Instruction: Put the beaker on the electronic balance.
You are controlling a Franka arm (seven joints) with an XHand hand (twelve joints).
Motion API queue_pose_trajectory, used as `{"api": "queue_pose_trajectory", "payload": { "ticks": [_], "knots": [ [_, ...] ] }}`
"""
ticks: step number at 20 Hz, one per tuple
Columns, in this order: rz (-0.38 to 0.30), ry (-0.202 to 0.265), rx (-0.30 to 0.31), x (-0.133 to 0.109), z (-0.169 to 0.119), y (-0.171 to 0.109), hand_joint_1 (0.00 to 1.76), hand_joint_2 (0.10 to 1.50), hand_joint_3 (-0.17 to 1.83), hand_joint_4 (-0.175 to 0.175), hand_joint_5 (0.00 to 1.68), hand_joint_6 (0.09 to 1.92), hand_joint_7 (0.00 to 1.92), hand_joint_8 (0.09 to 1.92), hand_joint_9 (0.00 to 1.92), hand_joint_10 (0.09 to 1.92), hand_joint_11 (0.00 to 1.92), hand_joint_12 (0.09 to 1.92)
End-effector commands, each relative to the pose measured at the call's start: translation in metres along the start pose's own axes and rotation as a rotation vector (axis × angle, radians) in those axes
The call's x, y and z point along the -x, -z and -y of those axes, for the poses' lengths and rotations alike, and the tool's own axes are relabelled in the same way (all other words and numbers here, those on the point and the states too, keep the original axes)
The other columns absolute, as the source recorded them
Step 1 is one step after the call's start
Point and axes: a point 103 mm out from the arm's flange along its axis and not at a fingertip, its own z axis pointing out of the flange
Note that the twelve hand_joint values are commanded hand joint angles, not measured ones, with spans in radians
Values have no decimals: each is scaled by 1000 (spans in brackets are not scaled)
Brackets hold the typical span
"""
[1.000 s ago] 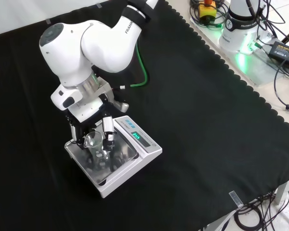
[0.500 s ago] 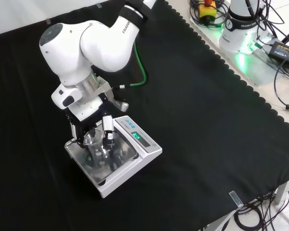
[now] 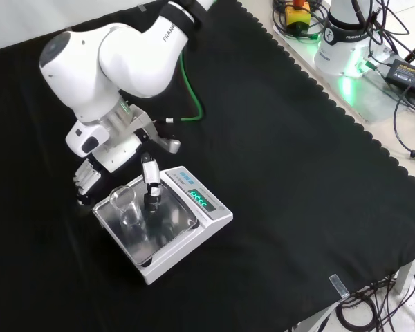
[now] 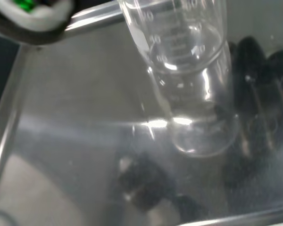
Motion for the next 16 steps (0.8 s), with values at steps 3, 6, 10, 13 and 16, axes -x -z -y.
{"api": "queue_pose_trajectory", "payload": {
  "ticks": [3, 6, 10, 13, 16],
  "knots": [
    [-50, 14, -152, 20, 31, 54, 604, 643, 145, -88, 131, 87, 0, 597, 0, 662, 2, 1446],
    [-153, 59, -121, 33, 52, 86, 592, 652, 123, -89, 135, 87, 0, 570, 0, 629, 0, 1415],
    [-291, 106, -72, 52, 87, 123, 582, 666, 103, -96, 184, 87, 0, 636, 0, 650, 0, 1413],
    [-356, 138, -37, 60, 113, 142, 578, 676, 93, -99, 213, 87, 0, 671, 0, 682, 0, 1422],
    [-414, 167, 0, 67, 135, 156, 579, 685, 84, -99, 232, 87, 0, 715, 0, 711, 0, 1439]
  ]
}}
